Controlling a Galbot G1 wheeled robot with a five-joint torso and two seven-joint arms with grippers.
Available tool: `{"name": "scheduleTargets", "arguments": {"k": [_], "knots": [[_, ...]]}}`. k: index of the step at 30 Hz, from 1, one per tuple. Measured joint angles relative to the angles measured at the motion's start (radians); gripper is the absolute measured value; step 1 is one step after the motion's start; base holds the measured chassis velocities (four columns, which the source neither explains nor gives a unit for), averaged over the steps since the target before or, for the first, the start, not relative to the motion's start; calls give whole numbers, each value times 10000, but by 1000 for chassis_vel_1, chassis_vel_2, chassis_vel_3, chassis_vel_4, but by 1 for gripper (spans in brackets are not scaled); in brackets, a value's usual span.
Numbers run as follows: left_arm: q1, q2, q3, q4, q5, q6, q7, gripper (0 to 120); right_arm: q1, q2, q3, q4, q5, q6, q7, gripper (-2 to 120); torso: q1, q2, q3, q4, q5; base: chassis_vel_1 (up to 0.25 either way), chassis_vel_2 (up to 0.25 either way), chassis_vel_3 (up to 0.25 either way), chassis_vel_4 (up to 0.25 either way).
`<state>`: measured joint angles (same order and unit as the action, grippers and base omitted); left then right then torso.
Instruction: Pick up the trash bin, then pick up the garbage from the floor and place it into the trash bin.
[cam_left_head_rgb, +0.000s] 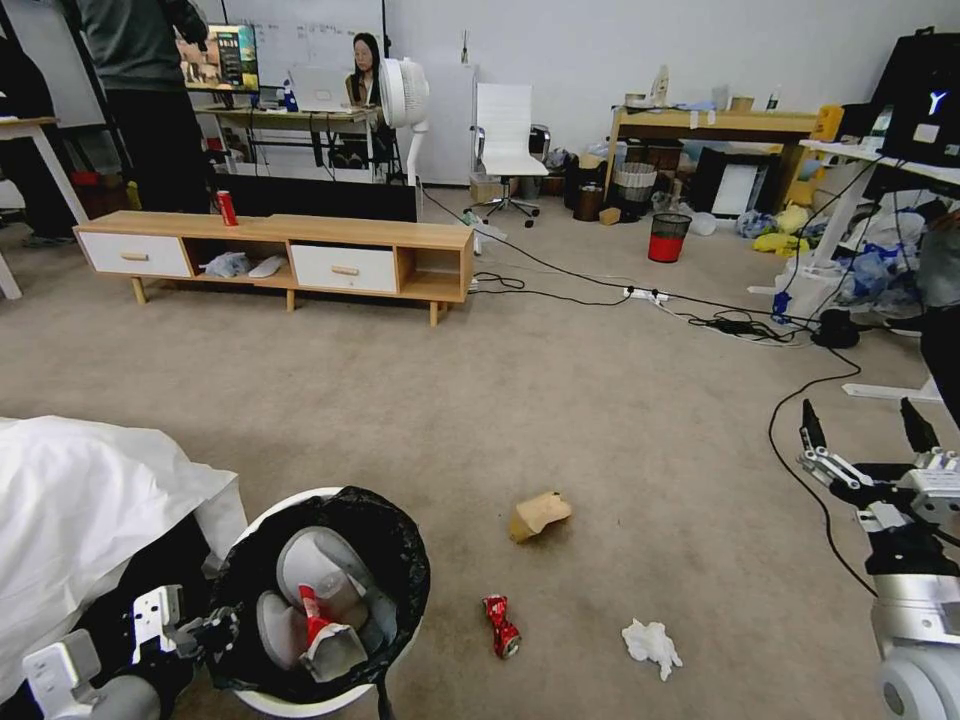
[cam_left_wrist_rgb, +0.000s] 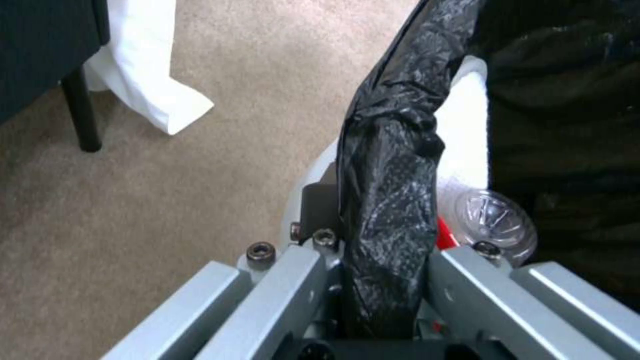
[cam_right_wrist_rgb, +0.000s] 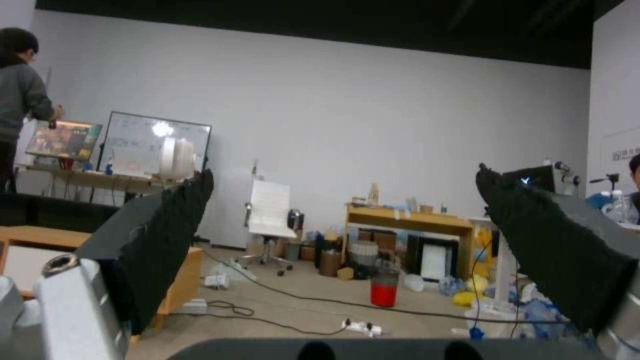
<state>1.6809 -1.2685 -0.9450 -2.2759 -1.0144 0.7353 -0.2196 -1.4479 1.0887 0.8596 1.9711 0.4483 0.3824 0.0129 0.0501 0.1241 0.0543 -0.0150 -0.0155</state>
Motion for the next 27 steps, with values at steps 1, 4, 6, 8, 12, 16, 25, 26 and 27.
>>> {"name": "scheduleTargets", "arguments": {"k": [1, 4, 6, 8, 12, 16, 25, 26, 27], "knots": [[5, -1, -8, 0, -2, 0, 4, 1, 0, -13, -10, -18, 6, 22, 0, 100, 0, 0, 0, 1, -1, -57, 79, 65, -73], [18, 0, -34, -2, -6, 0, 26, 1, 0, -94, -59, -132, 12, 83, -10, 100, 1, 0, 1, 0, 0, -46, 41, 27, -28], [23, 0, -39, -2, -7, 0, 29, 1, -7, -163, -96, -187, -45, 75, -1, 100, 1, 0, 1, -2, 0, 0, 0, 0, 0], [23, -1, -42, -3, -8, 0, 33, 1, -76, -366, -264, -284, -108, -212, 221, 100, 0, 0, 1, -1, -2, 0, 0, 0, 0], [20, -2, -47, -2, -7, 1, 33, 1, -392, -929, -663, -414, 27, -1340, 750, 100, 0, 0, 0, 0, -5, 0, 0, 0, 0], [37, -38, -43, 0, 26, 0, 63, 1, -672, -1657, -1678, -692, 492, -3154, 1700, 100, 0, 0, 0, -1, -1, 0, 0, 0, 0], [23, -84, 13, 11, 87, 0, 91, 1, -676, -2822, -3138, -1070, 1194, -6945, 2047, 100, 0, 0, 0, -1, 0, 0, 0, 0, 0], [18, -79, 17, 13, 87, 0, 91, 1, -676, -2915, -3172, -1084, 1226, -7146, 1938, 100, 0, 0, 0, 0, -1, 0, 0, 0, 0], [18, -79, 17, 13, 87, 0, 91, 1, -676, -2915, -3172, -1084, 1226, -7146, 1938, 100, 0, 0, 0, 0, -1, 0, 0, 0, 0]]}}
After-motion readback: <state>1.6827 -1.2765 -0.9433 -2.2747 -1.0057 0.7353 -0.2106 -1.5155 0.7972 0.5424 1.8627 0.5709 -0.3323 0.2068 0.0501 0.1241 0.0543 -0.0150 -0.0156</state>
